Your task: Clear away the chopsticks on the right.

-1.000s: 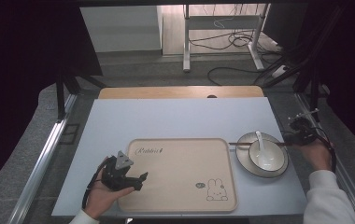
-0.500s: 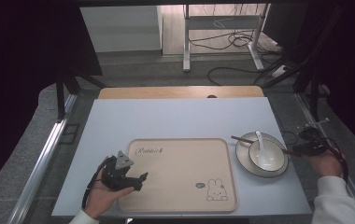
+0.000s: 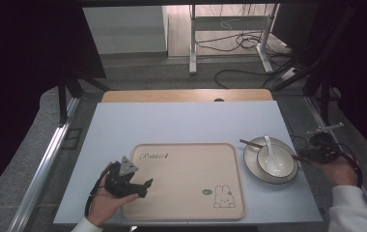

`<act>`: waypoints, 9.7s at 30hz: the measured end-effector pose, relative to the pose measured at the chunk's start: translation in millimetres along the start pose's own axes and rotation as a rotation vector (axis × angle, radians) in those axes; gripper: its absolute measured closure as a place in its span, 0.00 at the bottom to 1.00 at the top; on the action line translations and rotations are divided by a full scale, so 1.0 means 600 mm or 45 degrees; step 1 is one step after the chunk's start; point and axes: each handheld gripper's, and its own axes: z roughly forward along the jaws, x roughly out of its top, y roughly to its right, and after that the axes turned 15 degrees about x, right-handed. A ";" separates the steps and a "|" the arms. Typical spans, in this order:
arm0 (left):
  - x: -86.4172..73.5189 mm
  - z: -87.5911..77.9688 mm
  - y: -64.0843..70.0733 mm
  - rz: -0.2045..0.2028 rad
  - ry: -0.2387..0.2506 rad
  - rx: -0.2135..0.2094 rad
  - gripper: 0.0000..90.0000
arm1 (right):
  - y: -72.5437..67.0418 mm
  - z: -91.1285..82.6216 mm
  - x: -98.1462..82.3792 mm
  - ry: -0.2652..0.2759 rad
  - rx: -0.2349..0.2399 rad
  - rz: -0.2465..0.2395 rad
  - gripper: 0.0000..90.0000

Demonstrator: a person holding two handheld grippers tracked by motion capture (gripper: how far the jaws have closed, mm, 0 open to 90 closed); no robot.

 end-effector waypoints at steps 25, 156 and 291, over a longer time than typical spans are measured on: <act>-0.001 -0.001 -0.003 0.000 0.004 0.004 0.13 | -0.002 0.010 -0.002 -0.072 0.026 -0.022 0.99; -0.003 -0.002 -0.007 -0.020 0.010 0.008 0.13 | -0.372 0.176 0.018 -0.356 0.341 -0.542 0.90; -0.004 -0.004 -0.010 -0.009 0.013 0.014 0.14 | -0.332 0.148 0.047 -0.380 0.274 -0.608 0.92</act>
